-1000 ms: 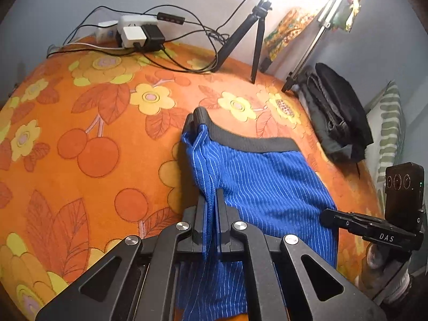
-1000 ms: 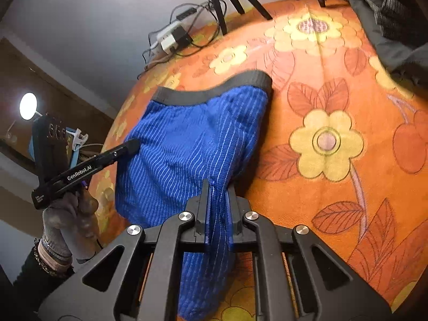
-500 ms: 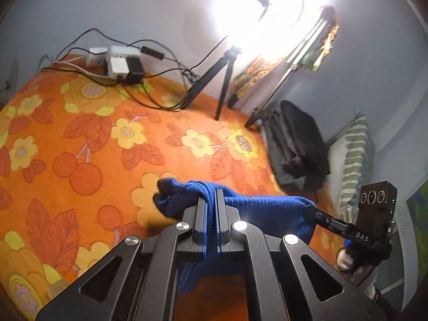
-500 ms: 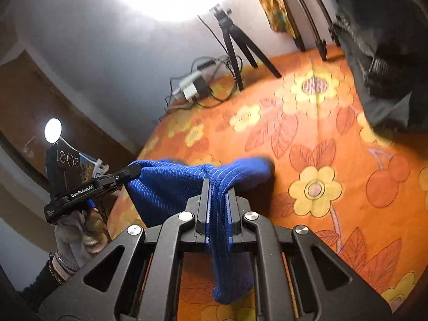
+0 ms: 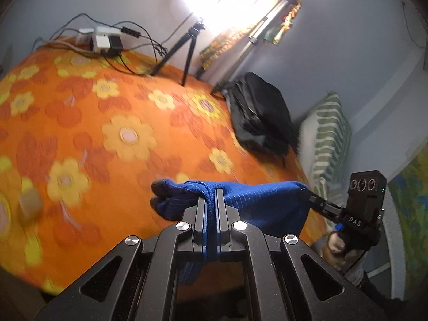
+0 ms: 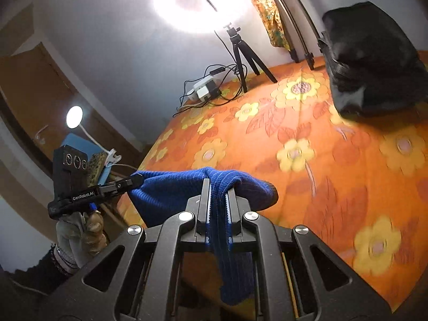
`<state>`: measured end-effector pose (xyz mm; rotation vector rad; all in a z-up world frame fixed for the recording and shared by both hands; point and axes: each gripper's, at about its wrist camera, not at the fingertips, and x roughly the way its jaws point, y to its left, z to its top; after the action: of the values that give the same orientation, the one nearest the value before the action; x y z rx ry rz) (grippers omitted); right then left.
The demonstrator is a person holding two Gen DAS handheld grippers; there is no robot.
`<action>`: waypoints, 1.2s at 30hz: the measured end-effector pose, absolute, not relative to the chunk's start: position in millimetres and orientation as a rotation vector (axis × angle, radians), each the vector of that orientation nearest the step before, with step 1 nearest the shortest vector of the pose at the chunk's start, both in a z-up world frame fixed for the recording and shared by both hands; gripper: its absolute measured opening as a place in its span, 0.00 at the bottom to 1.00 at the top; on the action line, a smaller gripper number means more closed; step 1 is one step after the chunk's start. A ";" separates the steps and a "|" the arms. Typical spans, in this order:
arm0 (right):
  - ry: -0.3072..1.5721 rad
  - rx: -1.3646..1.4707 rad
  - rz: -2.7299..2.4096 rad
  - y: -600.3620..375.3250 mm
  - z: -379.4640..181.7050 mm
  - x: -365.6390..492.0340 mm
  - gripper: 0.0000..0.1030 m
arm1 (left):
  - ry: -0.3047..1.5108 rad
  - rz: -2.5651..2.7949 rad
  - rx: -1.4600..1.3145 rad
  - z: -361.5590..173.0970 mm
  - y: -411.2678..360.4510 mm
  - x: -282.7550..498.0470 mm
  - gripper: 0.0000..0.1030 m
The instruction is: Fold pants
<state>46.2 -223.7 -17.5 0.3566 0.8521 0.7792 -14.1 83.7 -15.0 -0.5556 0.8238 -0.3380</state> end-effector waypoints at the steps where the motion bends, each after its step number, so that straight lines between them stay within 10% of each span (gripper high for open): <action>1: 0.854 0.360 0.784 -228.1 -17.3 37.5 0.09 | 0.830 -0.344 -0.563 -14.7 80.7 -22.3 0.03; 36: 1.111 0.619 0.573 -241.9 -130.3 168.7 0.09 | 0.964 -0.214 -0.568 -64.2 96.1 122.6 0.11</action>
<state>168.7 -241.9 -130.3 0.6189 1.1115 0.5733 122.6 96.1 -64.2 -0.5680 0.9637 -0.2145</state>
